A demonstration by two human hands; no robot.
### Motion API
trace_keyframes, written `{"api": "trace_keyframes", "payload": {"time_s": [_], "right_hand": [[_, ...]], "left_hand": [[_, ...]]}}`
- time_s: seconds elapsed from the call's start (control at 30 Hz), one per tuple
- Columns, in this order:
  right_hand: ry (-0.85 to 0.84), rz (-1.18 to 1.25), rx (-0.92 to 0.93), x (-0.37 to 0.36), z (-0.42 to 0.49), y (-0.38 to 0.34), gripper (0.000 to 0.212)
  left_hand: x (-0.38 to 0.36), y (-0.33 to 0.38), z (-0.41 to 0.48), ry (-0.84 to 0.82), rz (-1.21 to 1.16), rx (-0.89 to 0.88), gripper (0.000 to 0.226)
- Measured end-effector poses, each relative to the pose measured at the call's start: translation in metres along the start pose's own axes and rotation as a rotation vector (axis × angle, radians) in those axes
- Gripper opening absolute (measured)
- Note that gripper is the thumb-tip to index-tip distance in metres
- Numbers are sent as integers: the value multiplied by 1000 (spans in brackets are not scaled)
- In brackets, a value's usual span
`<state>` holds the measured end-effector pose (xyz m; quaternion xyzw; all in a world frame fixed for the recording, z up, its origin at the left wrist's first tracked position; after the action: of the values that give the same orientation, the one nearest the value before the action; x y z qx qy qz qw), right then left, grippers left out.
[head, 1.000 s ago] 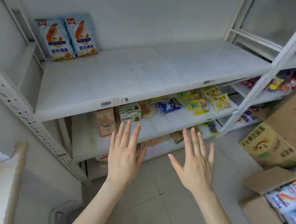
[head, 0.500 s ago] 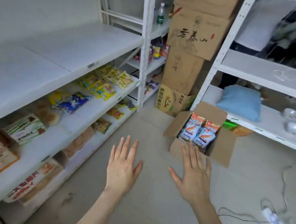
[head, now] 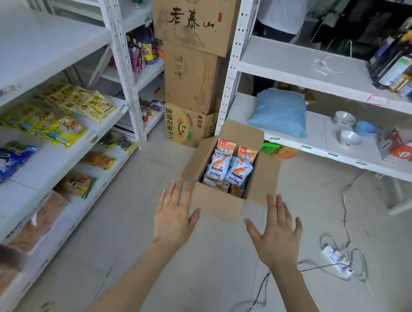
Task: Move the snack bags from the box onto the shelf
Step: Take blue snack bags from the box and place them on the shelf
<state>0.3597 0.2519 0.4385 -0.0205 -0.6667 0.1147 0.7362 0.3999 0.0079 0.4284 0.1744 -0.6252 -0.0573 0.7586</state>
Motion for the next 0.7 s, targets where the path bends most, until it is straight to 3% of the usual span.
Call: {"api": "trace_keyframes", "payload": {"time_s": [0.3, 0.5, 0.7], "right_hand": [[-63, 77, -128, -53, 106, 21, 80], [-94, 261, -316, -123, 173, 42, 78], [-184, 294, -375, -193, 238, 66, 79]], "left_hand": [[-70, 4, 119, -113, -28, -78, 61], [-145, -20, 203, -206, -93, -94, 61], [-217, -22, 277, -318, -124, -64, 62]]}}
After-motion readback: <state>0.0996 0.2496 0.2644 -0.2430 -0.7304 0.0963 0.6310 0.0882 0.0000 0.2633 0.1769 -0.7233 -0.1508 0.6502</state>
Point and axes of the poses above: each hand's wrist, its own z-axis towards the middle knuckle, its own x-axis out of the back of the hand, y = z × x, the point moved 7 cm from there along z, towards the middle knuckle, and after that the axes turned 1 degree about -z, right-handed, at the moved point
